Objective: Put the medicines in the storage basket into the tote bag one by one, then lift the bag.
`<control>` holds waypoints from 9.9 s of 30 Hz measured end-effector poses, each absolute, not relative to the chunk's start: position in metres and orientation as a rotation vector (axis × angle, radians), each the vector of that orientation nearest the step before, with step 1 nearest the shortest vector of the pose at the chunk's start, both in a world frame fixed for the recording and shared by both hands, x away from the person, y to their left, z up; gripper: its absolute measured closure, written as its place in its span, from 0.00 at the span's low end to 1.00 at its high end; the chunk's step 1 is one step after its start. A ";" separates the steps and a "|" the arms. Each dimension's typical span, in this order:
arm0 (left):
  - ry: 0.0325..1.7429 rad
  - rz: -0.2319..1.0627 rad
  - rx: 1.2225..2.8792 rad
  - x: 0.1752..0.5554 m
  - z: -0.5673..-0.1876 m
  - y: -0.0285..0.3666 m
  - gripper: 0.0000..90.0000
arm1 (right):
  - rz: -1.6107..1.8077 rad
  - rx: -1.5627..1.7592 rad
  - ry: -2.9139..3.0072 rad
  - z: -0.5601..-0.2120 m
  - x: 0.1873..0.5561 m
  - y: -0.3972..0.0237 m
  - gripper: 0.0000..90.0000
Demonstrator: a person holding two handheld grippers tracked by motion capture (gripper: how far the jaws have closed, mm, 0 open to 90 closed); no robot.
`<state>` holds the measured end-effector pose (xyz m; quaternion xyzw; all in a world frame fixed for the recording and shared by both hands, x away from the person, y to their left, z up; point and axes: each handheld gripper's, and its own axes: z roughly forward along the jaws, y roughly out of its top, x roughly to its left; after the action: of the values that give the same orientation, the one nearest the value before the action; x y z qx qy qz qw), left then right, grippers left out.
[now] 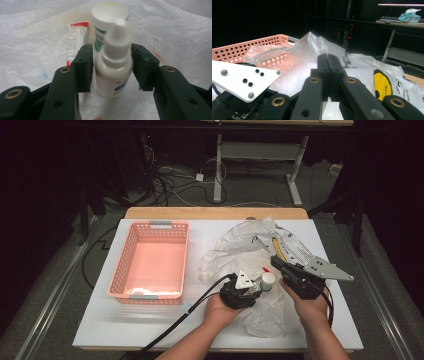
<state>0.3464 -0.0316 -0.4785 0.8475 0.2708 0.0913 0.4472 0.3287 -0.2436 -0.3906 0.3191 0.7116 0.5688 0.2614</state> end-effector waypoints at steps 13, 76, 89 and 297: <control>0.661 0.182 2.104 0.323 -0.471 0.007 0.39 | 1.540 0.867 1.918 -0.390 0.329 -0.244 1.00; 0.811 0.218 2.119 0.306 -0.488 0.040 0.98 | 1.510 0.896 1.917 -0.393 0.326 -0.252 1.00; 0.918 0.216 2.058 0.315 -0.485 0.050 0.57 | 1.516 0.901 1.905 -0.391 0.324 -0.255 1.00; 0.730 0.320 1.955 0.288 -0.483 0.048 0.00 | 1.491 0.816 1.536 -0.294 0.314 -0.306 0.80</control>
<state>0.2876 0.0479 -0.4835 0.8058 0.3010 0.1318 0.4927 0.3137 -0.3058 -0.2936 0.3246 0.6108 0.5928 0.4125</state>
